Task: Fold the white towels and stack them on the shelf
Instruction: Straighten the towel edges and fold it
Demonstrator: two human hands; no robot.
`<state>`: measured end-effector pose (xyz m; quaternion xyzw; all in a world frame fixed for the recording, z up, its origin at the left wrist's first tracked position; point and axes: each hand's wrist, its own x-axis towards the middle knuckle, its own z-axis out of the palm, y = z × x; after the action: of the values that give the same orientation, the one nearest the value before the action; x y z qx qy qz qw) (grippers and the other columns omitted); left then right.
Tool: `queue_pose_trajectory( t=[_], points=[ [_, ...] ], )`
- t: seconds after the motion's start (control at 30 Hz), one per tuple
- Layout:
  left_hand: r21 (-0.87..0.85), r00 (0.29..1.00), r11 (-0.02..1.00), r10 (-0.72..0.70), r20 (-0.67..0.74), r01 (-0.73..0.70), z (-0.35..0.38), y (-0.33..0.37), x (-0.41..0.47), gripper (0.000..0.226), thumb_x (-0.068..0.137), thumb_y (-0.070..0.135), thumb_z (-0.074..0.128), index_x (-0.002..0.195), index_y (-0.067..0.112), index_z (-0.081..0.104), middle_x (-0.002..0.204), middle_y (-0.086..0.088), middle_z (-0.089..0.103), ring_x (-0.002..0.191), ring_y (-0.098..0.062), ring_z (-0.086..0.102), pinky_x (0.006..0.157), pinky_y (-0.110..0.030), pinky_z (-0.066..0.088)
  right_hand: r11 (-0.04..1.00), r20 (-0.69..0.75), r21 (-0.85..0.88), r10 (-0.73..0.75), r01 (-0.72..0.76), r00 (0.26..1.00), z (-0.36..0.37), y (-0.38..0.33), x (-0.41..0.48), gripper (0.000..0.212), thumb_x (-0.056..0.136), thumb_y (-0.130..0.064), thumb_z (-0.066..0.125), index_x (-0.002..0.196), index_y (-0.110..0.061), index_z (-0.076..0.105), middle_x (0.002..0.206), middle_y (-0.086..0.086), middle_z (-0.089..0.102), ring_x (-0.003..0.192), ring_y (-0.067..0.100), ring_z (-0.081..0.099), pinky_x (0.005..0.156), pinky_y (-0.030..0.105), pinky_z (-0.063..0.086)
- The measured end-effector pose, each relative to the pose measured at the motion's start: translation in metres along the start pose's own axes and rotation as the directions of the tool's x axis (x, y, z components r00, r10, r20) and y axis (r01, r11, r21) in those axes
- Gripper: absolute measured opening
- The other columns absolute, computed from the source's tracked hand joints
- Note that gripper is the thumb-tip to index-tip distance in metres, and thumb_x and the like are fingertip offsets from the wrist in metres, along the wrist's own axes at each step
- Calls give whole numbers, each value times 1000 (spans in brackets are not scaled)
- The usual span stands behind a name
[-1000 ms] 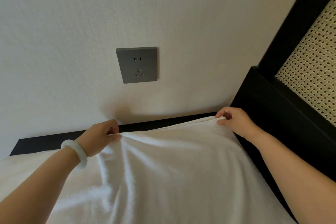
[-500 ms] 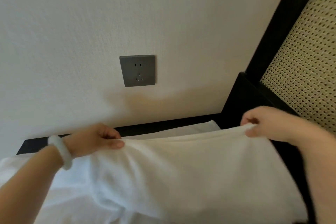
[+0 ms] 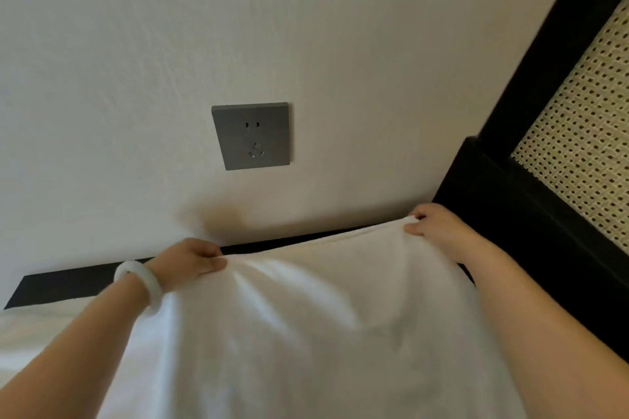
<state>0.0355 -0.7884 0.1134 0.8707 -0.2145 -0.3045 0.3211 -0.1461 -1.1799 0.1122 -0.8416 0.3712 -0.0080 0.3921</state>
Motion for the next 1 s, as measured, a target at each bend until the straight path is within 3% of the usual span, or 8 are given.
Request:
queue_pose_trajectory(
  t=[0.1,0.23,0.43,0.6,0.7,0.8,0.87,1.0],
  points=[
    [289,996,957,0,-87,25,20,-4,12,24,97,26,58,76,14,63,69,2,56,63,-14,51,60,-26,38,994,-70,-102,32,-39,997,25,4,10,13,91,-14,65,80,-11,59,84,4,58,79,20,55,60,27,35],
    [337,983,941,88,-163,-28,21,-10,8,23,97,31,57,75,24,59,71,5,61,62,-12,55,54,-22,37,983,-189,-178,19,-53,982,32,15,10,17,91,-23,64,77,-16,55,83,2,59,70,16,53,57,28,35],
    [475,982,868,186,-41,-144,17,-5,10,19,89,30,68,85,23,51,99,2,46,90,-15,43,80,-27,40,959,-223,-275,-3,-60,975,41,20,-5,40,93,-38,64,117,-7,58,123,15,49,112,33,52,89,38,45],
    [379,995,921,98,-1,-90,19,-2,3,29,85,34,73,93,20,50,83,4,55,69,-11,50,58,-22,37,964,-118,-222,120,-144,986,37,19,-11,39,87,-39,72,108,-10,57,123,13,50,103,27,54,78,32,44],
    [411,998,910,66,-7,-57,20,1,2,28,88,35,70,98,16,53,88,1,58,77,-17,55,62,-22,40,989,-206,-134,35,-64,978,32,17,-14,27,89,-20,70,90,-16,44,109,13,57,79,19,51,62,29,35],
    [532,992,846,97,-79,-41,28,8,-1,24,92,38,63,91,22,45,94,3,56,93,-22,56,73,-28,40,953,-355,-300,-61,-52,933,29,12,-23,22,94,-5,55,113,-12,46,121,18,55,101,33,54,78,37,43],
    [722,949,692,227,-221,3,39,13,-7,26,93,37,59,109,20,48,113,0,53,107,-25,51,89,-35,37,839,-385,-543,-271,21,882,46,6,-36,41,93,-4,54,134,-5,44,137,21,48,122,37,47,100,46,42],
    [796,817,597,505,-278,-98,80,17,-38,38,79,28,75,111,10,64,109,-9,62,99,-33,59,87,-45,47,654,21,-593,-570,469,821,98,3,-70,55,104,-35,42,154,-18,32,160,8,31,149,25,26,123,40,5]
  ],
)
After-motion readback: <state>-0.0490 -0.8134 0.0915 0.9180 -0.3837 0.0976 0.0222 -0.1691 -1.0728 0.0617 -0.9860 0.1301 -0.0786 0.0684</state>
